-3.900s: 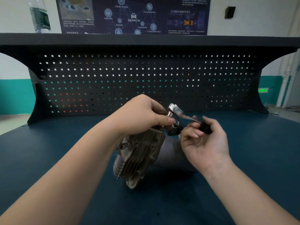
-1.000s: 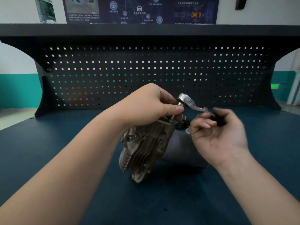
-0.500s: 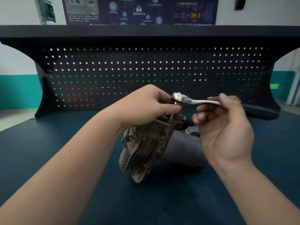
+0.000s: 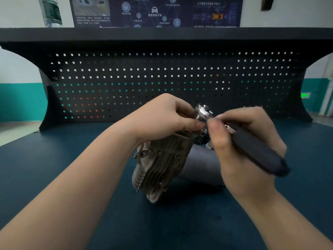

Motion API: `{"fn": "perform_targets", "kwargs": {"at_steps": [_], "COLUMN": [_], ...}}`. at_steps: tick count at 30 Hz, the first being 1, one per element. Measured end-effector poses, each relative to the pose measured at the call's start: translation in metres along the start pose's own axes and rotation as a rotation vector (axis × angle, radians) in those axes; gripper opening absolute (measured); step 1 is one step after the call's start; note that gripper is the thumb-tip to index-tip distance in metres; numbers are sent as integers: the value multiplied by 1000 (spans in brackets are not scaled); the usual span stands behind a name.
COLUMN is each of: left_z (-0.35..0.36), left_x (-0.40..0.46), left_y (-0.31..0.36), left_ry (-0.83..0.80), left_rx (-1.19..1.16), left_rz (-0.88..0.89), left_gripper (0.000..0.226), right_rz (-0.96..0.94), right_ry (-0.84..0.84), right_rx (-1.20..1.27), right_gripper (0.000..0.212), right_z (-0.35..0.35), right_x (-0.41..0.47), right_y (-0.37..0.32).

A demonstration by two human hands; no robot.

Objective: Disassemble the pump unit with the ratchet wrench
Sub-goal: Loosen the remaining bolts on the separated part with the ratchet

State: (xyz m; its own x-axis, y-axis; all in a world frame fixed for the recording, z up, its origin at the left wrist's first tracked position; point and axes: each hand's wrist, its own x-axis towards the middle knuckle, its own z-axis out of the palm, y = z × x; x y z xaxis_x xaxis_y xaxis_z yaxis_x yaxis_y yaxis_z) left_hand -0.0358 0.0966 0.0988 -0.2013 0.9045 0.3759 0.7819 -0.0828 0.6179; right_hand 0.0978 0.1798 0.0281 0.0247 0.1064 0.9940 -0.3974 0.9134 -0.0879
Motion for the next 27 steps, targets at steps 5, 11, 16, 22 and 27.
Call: {"fn": "perform_targets", "kwargs": {"at_steps": [5,11,16,22,27], "left_z": [-1,7,5,0,6], "left_x": [-1,2,1,-1,-1], "left_y": [0,2,1,3,6], "left_ry": [-5,142,124,11,109], "left_rx": [22,96,68,21,47], "left_rz": [-2,-75,-50,-25,-71], "left_gripper": [14,21,15,14,17], "right_rz": [862,1261,217,758,1286], "right_ry": [393,541,-23,282,585], "right_rx": [826,1120,125,626,1116], "right_gripper": [17,22,18,18,27], "right_z": [1,4,0,2,5], "right_x": [8,10,6,13,15], "right_y": [4,20,5,1,11]}}
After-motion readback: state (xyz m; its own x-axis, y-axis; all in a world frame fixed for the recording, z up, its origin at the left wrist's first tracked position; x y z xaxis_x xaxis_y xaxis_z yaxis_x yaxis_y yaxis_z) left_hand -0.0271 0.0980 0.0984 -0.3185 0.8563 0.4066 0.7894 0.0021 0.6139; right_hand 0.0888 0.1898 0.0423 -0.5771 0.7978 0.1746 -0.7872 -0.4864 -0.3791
